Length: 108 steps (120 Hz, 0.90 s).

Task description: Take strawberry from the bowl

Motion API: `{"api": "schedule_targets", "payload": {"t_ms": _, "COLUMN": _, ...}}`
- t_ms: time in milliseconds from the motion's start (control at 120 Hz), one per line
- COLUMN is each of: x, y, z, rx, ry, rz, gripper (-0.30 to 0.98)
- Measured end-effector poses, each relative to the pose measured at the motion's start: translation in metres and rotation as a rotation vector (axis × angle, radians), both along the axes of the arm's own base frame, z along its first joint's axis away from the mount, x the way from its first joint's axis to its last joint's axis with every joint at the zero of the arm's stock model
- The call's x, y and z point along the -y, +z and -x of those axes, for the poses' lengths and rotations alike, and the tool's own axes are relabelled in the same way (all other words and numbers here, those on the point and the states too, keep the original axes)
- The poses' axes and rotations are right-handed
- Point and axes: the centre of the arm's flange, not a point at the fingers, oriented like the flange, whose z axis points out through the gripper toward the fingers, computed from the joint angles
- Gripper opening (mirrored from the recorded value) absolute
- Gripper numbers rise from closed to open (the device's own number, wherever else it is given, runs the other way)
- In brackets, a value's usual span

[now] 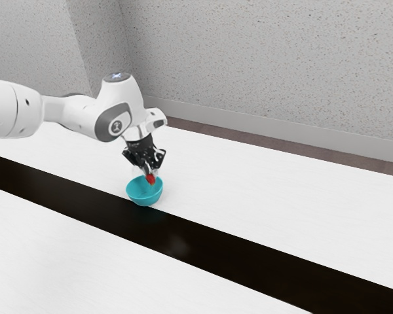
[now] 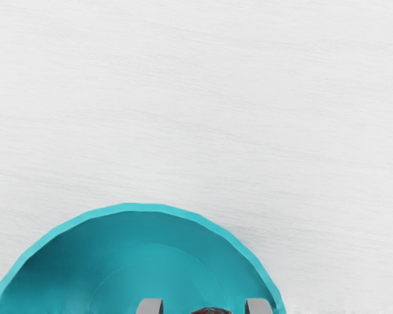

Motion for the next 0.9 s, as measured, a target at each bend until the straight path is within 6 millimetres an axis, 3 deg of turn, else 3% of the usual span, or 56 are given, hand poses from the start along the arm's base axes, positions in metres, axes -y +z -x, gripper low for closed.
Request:
{"api": "schedule_targets", "payload": {"t_ms": 133, "x": 0.039, "y": 0.026, "z": -0.002, "rx": 0.022, "ry": -0.035, "rz": 0.030, "gripper": 0.01}}
{"api": "schedule_targets", "payload": {"t_ms": 267, "x": 0.089, "y": 0.029, "z": -0.010, "rx": 0.025, "ry": -0.075, "rz": 0.088, "gripper": 0.01}}
{"api": "schedule_targets", "payload": {"t_ms": 342, "x": 0.110, "y": 0.010, "z": -0.018, "rx": 0.003, "ry": -0.090, "rz": 0.127, "gripper": 0.01}}
{"api": "schedule_targets", "payload": {"t_ms": 458, "x": 0.118, "y": -0.034, "z": -0.026, "rx": -0.038, "ry": -0.087, "rz": 0.178, "gripper": 0.04}}
{"api": "schedule_targets", "payload": {"t_ms": 575, "x": 0.122, "y": -0.045, "z": -0.029, "rx": -0.038, "ry": -0.092, "rz": 0.183, "gripper": 0.28}}
{"api": "schedule_targets", "payload": {"t_ms": 658, "x": 0.123, "y": -0.024, "z": -0.025, "rx": -0.013, "ry": -0.101, "rz": 0.162, "gripper": 0.41}}
{"api": "schedule_targets", "payload": {"t_ms": 708, "x": 0.125, "y": -0.002, "z": -0.021, "rx": 0.002, "ry": -0.110, "rz": 0.140, "gripper": 0.47}}
{"api": "schedule_targets", "payload": {"t_ms": 775, "x": 0.124, "y": 0.035, "z": -0.015, "rx": 0.017, "ry": -0.117, "rz": 0.104, "gripper": 0.53}}
{"api": "schedule_targets", "payload": {"t_ms": 900, "x": 0.128, "y": 0.125, "z": -0.001, "rx": 0.060, "ry": -0.127, "rz": 0.035, "gripper": 0.60}}
